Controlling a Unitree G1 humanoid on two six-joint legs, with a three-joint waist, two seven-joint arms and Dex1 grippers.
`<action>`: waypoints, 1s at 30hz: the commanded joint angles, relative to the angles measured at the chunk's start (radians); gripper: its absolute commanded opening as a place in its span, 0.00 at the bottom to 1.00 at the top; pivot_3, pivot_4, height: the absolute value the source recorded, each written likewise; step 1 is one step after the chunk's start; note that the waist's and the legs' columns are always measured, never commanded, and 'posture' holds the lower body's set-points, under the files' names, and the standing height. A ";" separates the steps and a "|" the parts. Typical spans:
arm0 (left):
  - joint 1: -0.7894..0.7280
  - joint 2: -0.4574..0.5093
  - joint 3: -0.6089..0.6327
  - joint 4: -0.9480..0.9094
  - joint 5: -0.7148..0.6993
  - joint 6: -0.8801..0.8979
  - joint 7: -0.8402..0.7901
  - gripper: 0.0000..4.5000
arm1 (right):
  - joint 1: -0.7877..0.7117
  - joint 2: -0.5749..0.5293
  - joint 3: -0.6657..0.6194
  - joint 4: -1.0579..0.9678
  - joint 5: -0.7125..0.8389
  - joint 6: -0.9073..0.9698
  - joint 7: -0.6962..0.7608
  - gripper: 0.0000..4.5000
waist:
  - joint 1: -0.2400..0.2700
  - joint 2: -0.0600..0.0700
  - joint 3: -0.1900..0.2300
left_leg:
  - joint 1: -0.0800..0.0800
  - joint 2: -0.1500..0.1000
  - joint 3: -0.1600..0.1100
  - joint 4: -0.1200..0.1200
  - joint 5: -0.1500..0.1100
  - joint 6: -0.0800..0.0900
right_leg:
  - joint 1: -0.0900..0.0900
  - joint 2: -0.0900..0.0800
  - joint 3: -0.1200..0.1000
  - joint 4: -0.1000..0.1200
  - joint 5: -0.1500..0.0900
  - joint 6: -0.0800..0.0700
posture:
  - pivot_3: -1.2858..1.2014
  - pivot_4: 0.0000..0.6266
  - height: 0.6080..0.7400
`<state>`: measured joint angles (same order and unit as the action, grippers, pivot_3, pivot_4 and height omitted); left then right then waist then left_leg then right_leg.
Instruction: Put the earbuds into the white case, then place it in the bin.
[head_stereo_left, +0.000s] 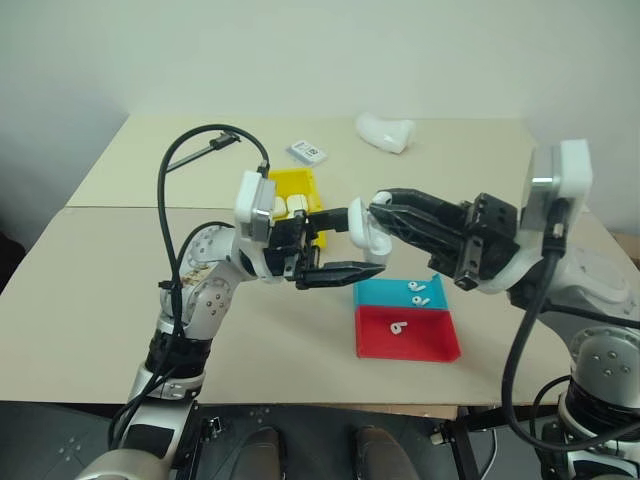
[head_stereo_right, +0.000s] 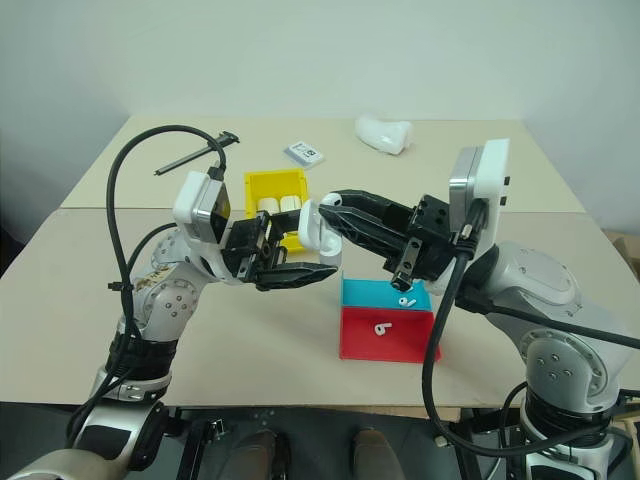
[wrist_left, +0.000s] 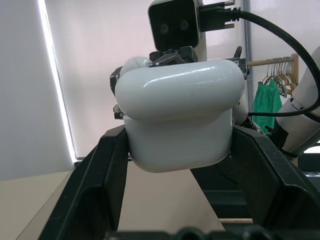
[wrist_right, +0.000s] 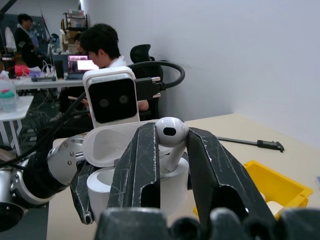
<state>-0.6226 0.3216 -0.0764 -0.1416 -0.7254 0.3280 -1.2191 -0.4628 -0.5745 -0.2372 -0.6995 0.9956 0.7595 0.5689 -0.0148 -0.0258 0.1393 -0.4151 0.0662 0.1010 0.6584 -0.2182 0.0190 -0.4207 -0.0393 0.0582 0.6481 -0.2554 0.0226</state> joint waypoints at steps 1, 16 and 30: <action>-0.005 0.000 0.006 -0.050 -0.005 -0.008 0.005 0.63 | 0.008 -0.022 0.013 -0.007 -0.038 -0.048 0.008 0.14 | 0.000 0.000 0.000 | 0.000 0.000 0.000 0.000 0.000 0.000 | 0.000 0.000 0.000 0.000 0.000 0.000 | 0.52 0.24 1.00; -0.011 -0.001 0.008 -0.044 0.007 -0.016 0.000 0.63 | 0.038 -0.079 0.038 0.015 -0.057 -0.125 0.094 0.78 | 0.000 0.000 0.000 | 0.000 0.000 0.000 0.000 0.000 0.000 | 0.000 0.000 0.000 0.000 0.000 0.000 | 0.52 0.24 1.00; 0.016 0.016 0.019 -0.081 0.009 -0.010 0.031 0.63 | -0.050 -0.280 -0.023 0.271 -0.242 -0.170 0.127 0.78 | 0.002 0.000 0.000 | 0.000 -0.001 0.001 0.000 0.000 0.000 | 0.000 -0.001 0.000 -0.001 0.000 0.000 | 0.52 0.24 1.00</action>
<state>-0.6101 0.3369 -0.0729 -0.1856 -0.7063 0.3301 -1.1975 -0.4795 -0.7988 -0.2735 -0.4663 0.8283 0.6337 0.6459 -0.0128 -0.0256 0.1395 -0.4151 0.0658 0.1017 0.6582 -0.2182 0.0190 -0.4207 -0.0396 0.0586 0.6476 -0.2554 0.0226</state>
